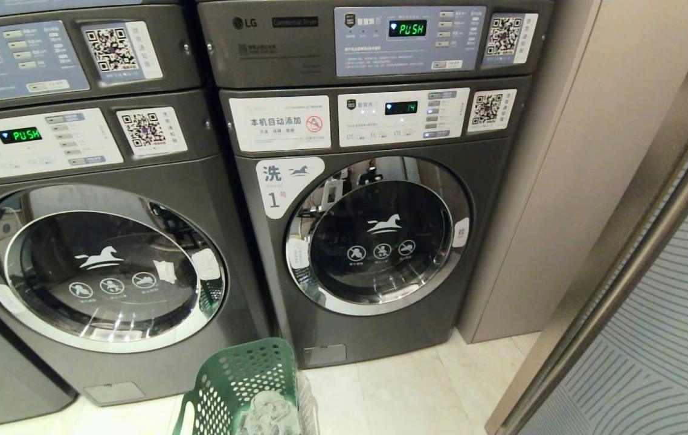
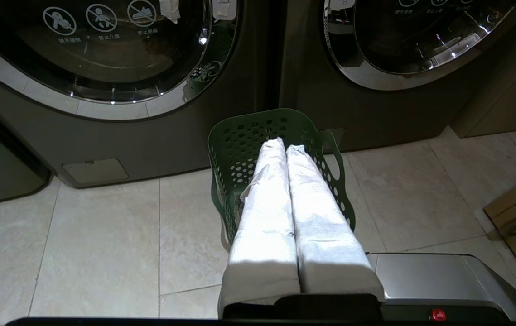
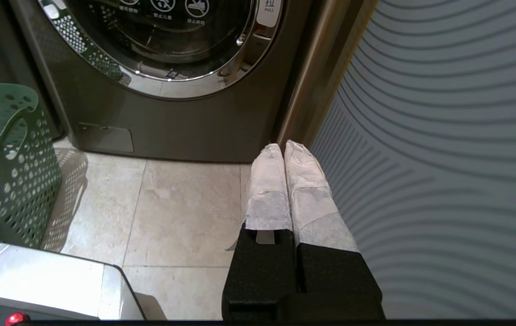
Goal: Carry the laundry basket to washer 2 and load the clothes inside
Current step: Open the lid of the washing machine
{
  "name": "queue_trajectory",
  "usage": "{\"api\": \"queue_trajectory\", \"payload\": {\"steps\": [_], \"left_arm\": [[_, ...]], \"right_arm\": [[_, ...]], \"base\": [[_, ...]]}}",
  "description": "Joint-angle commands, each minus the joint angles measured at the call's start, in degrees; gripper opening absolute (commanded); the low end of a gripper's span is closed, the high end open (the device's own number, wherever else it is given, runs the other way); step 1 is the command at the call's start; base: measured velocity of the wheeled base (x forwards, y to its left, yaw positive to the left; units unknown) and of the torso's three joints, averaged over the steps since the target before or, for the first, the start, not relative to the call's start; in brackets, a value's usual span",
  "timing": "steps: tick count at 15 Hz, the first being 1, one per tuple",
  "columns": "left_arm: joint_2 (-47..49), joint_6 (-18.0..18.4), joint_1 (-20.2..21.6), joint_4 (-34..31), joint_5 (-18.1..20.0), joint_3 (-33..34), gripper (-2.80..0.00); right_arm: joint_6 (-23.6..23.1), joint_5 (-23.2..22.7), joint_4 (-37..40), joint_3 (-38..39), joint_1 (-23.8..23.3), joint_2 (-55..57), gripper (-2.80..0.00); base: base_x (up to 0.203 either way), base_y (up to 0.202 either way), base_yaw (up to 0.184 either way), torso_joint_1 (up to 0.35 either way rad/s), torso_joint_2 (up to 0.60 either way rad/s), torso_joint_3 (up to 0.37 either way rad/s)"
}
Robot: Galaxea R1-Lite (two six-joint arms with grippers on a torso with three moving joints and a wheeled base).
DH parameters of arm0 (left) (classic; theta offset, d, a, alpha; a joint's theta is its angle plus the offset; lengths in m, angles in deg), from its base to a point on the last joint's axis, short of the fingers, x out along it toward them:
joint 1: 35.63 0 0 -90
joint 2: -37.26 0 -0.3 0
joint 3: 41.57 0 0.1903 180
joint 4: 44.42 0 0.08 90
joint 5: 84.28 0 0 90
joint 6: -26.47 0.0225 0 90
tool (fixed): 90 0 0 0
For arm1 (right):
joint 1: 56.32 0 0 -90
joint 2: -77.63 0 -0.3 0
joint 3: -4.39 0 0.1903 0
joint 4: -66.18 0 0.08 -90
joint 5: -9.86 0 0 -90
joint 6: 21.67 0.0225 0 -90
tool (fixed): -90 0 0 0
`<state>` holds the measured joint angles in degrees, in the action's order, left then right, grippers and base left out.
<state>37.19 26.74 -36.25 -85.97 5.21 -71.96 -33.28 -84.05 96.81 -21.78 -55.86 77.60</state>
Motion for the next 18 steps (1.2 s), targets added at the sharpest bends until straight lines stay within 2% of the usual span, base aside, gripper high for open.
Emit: {"api": "queue_trajectory", "payload": {"steps": [1, 5, 10, 14, 16, 18], "left_arm": [[0.1, 0.0, 0.0, -0.1, 0.0, 0.0, -2.80], [0.1, -0.1, 0.0, -0.1, 0.0, 0.0, -2.80], [0.1, -1.2, 0.0, -0.1, -0.1, 0.0, -2.80], [0.1, -0.4, 0.0, 0.2, -1.1, -1.1, -2.80], [1.2, 0.1, 0.0, -0.3, -2.6, -8.9, -2.80], [8.3, 0.3, -0.1, -1.8, -3.2, -19.7, -2.80]], "right_arm": [[-0.1, 0.0, 0.0, 0.0, 0.0, 0.0, -2.80], [0.0, 0.0, 0.1, 0.0, 0.0, 0.1, -2.80], [0.1, 0.0, 0.0, 0.0, 0.0, 0.1, -2.80], [0.2, 0.0, 0.1, 0.0, 0.0, 0.0, -2.80], [0.2, 0.0, 0.1, -0.1, 0.1, 0.0, -2.80], [0.8, 0.0, 0.1, 0.0, 0.1, 0.0, -2.80]], "base": [[0.196, 0.000, -0.001, 0.007, 0.00, -0.002], [0.168, 0.000, 0.000, 0.007, 0.01, 0.003], [0.000, 0.000, 0.000, 0.000, 0.00, 0.000], [0.000, 0.000, 0.000, 0.000, 0.00, 0.000], [0.000, 0.000, 0.000, 0.000, 0.00, 0.000], [0.000, 0.000, 0.000, 0.000, 0.00, 0.000]]}}
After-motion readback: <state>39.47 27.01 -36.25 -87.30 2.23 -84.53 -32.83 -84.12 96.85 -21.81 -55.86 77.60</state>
